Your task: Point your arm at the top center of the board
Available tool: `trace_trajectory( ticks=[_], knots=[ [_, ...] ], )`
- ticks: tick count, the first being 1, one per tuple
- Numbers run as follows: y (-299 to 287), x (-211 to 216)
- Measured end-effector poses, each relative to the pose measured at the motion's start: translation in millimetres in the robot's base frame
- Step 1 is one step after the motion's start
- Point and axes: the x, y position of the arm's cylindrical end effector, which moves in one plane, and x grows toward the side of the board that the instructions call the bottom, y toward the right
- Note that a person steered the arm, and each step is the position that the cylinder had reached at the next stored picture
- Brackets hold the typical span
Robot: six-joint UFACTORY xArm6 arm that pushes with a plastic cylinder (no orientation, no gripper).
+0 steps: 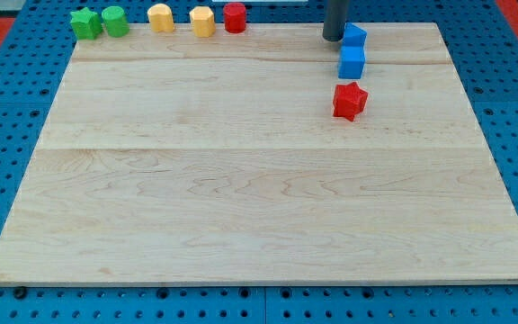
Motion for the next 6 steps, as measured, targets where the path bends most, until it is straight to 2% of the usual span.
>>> trace_trajectory(
  ticks=[1, 3, 4, 6],
  knots=[
    [-9.0, 0.0],
    [-119.3, 0.2],
    [-95.7, -21.9],
    [-91.0, -29.0]
  ],
)
